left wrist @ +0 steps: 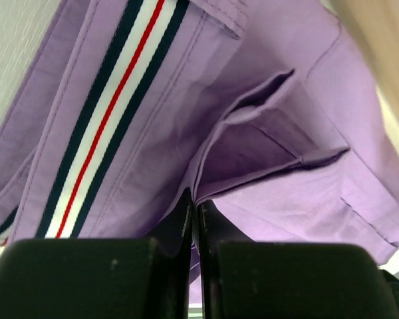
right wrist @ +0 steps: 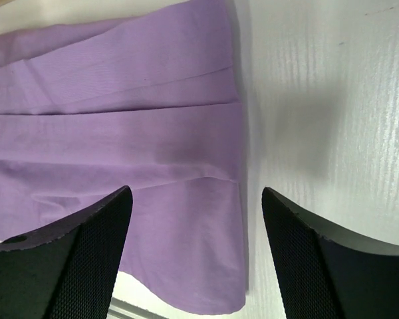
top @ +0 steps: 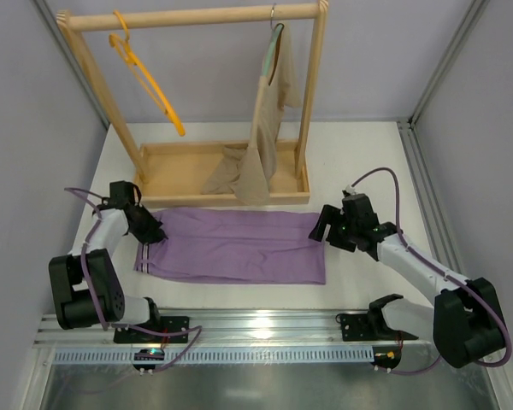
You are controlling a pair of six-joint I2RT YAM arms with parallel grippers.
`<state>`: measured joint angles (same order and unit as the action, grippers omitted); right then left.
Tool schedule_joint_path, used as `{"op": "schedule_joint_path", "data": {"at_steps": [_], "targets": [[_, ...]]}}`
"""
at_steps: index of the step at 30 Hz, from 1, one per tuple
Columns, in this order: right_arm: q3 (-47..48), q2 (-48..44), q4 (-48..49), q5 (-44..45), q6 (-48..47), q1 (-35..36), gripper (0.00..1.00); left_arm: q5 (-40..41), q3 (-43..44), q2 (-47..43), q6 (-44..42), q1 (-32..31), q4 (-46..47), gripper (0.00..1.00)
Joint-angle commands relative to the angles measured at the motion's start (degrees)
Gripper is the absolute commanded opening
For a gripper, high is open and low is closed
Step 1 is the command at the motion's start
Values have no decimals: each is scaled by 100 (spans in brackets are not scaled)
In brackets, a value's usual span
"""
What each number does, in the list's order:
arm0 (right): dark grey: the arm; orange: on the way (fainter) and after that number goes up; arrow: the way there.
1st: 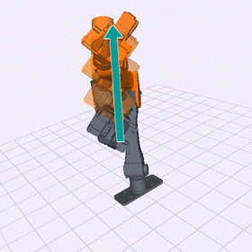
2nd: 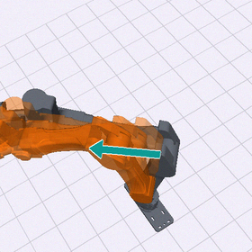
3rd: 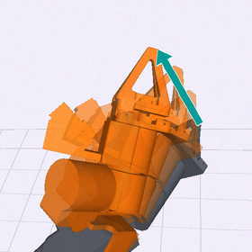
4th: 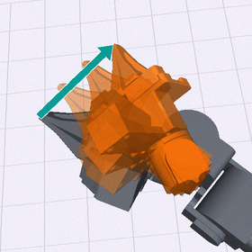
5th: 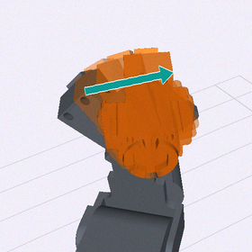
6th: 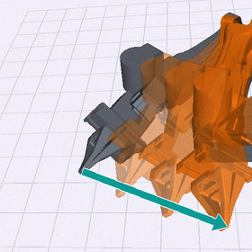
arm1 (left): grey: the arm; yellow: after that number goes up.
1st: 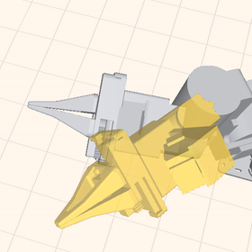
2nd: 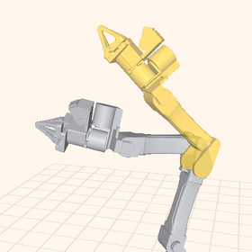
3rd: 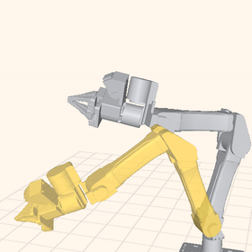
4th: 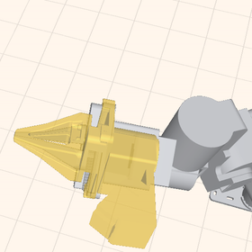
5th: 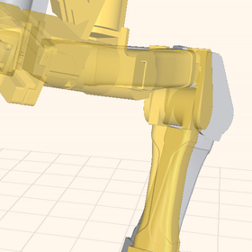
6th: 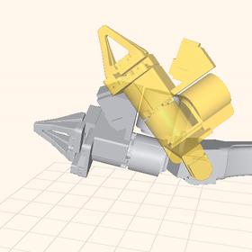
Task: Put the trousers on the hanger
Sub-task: Fold the trousers
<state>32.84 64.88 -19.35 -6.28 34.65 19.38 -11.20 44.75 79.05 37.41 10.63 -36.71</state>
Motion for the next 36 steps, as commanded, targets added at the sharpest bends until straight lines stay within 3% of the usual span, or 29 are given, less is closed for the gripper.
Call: {"op": "schedule_joint_path", "data": {"at_steps": [1, 8, 14, 22, 30, 34, 36], "targets": [[-233, 33, 107, -408, -56, 14, 82, -128, 376, -39, 91, 27, 182, 0], [-1034, -301, 625, -567, 182, 5, 82, -102, 552, -179, 135, 27, 94, 0], [-1298, -327, 1162, -927, 147, 13, 74, 38, 885, -354, 214, 27, -388, 0], [-1069, -248, 1223, -1058, 41, 14, 80, 1629, 1080, -478, -102, 53, -838, 0], [-1516, -143, 1899, -1454, 173, 49, 81, 1471, 930, -47, -330, 228, -697, 0], [-1605, 155, 2392, -1455, 261, 277, 77, 1788, 1105, 41, -410, 246, -925, 0], [-1597, 322, 2489, -1490, 270, 304, 71, 1797, 1158, 23, -401, 246, -943, 0]]}}
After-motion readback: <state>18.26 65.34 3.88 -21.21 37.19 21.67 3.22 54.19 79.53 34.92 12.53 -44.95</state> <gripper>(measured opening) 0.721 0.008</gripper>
